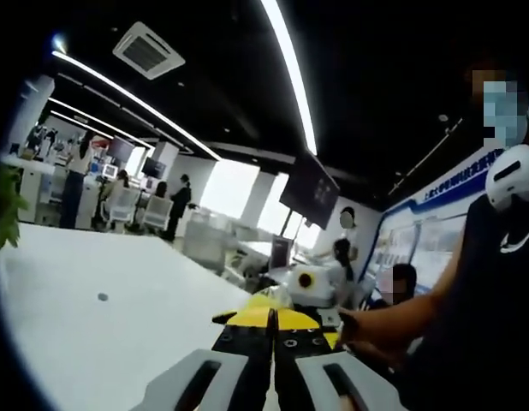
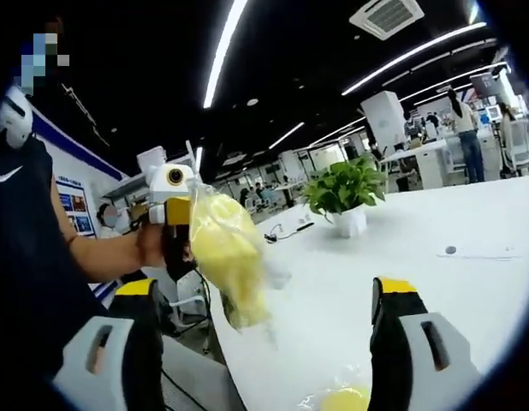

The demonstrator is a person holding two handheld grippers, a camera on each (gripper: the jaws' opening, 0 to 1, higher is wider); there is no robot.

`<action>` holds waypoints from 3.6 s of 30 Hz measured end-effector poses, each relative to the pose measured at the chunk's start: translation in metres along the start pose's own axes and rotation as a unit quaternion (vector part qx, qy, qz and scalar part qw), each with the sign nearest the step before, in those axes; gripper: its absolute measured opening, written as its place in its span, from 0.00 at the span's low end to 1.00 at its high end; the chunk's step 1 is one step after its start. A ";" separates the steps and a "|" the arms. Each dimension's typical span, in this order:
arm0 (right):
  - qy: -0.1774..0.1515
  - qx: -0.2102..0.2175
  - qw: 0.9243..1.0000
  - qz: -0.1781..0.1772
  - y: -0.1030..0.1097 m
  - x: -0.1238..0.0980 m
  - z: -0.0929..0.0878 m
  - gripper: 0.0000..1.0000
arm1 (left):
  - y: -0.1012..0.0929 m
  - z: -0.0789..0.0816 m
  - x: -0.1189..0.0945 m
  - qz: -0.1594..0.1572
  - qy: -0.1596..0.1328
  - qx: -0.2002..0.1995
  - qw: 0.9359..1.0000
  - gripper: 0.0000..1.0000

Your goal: Compare the silicone blocks by pressing each to a similar depth, holding the contact briefly, and releasing to observe deformation and rebound differences across the visible hardness samples.

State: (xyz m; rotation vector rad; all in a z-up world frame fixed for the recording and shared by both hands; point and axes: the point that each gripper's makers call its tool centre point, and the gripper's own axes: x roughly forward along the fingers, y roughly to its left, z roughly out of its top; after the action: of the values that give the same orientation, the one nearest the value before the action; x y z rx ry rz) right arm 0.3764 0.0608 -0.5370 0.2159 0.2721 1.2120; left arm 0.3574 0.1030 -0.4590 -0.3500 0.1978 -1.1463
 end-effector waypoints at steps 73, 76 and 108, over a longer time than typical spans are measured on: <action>0.093 -0.023 0.951 -0.295 -0.081 -0.156 -0.133 0.97 | 0.073 -0.080 -0.040 0.113 -0.022 -0.154 0.981 0.00; 0.091 -0.018 0.951 -0.293 -0.080 -0.155 -0.134 0.97 | 0.075 -0.092 -0.041 0.116 -0.017 -0.165 0.979 0.00; 0.104 -0.009 0.946 -0.307 -0.085 -0.168 -0.147 0.97 | 0.157 -0.213 -0.077 0.224 0.053 -0.265 0.936 0.00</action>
State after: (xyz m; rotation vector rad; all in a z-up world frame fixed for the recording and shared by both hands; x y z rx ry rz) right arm 0.3506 -0.1232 -0.6873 -0.0203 0.4718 0.6157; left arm 0.3907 0.1946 -0.7168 -0.6812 0.6558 -0.6435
